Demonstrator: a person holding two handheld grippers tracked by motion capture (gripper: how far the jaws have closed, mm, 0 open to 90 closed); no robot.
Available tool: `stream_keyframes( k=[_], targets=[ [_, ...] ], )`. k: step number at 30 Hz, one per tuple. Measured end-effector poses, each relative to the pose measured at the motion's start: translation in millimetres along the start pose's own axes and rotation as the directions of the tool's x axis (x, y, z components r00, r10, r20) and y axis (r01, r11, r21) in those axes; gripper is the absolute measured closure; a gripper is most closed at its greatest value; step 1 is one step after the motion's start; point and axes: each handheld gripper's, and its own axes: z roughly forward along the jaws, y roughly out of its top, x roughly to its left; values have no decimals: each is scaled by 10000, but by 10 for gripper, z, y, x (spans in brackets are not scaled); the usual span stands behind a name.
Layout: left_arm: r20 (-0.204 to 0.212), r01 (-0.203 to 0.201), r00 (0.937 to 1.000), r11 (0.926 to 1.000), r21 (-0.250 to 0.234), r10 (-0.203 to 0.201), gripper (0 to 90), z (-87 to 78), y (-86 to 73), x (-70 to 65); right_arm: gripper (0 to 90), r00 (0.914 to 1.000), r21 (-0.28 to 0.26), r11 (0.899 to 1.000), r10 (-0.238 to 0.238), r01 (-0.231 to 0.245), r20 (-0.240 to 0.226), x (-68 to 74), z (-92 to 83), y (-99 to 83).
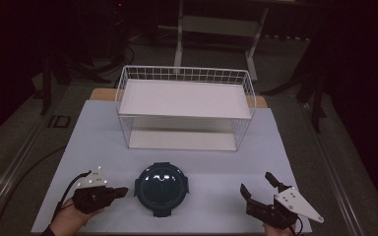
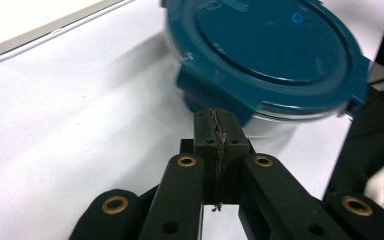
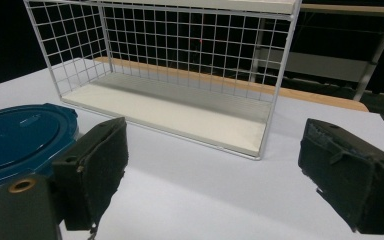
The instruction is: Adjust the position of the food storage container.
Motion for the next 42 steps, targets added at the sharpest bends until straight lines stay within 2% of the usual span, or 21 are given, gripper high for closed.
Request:
stream_keyframes(
  k=[2, 5, 11, 12, 15, 19, 24, 30, 31, 42],
  targets=[
    [-148, 80, 9999, 10000, 8, -80, 894, 24, 4, 30, 125, 10000, -12, 10000, -1, 1, -11, -1, -2, 1],
    [-115, 127, 9999, 9999, 2, -127, 895, 67, 28, 49, 125, 10000, 23, 10000, 63, -63, -49, -5, 6, -2],
    [128, -115, 9999, 9994, 313, 111, 897, 190, 76, 18, 124, 10000, 67, 10000, 18, -17, -62, -7, 13, -5],
    [-8, -219, 9998, 9993, 316, 219, 897, 206, 76, 10, 124, 10000, 67, 10000, 18, -17, -62, -7, 13, -5],
    [334, 123, 9994, 9998, 146, -128, 897, 206, 71, 48, 124, 10000, 68, 10000, 2, -2, -64, -6, 14, -3],
    [173, 2, 9998, 9999, 162, -5, 897, 221, 108, 9, 124, 10000, 55, 10000, -32, 32, -73, 0, 16, -1],
    [223, 20, 9997, 9997, 225, -25, 897, 290, 169, -15, 124, 9999, 90, 10000, -35, 36, -123, 13, 23, 0],
    [406, -238, 9989, 9991, 337, 224, 897, 397, 258, -79, 124, 9999, 91, 9999, -65, 66, -98, 11, 35, -5],
    [476, -379, 9982, 9985, 383, 360, 897, 442, 295, -107, 124, 9999, 93, 9999, -69, 70, -105, 10, 35, -5],
    [945, -685, 9934, 9968, 413, 643, 897, 680, 462, -203, 124, 9999, 81, 10000, -39, 40, -109, 1, 28, -4]
  ],
)
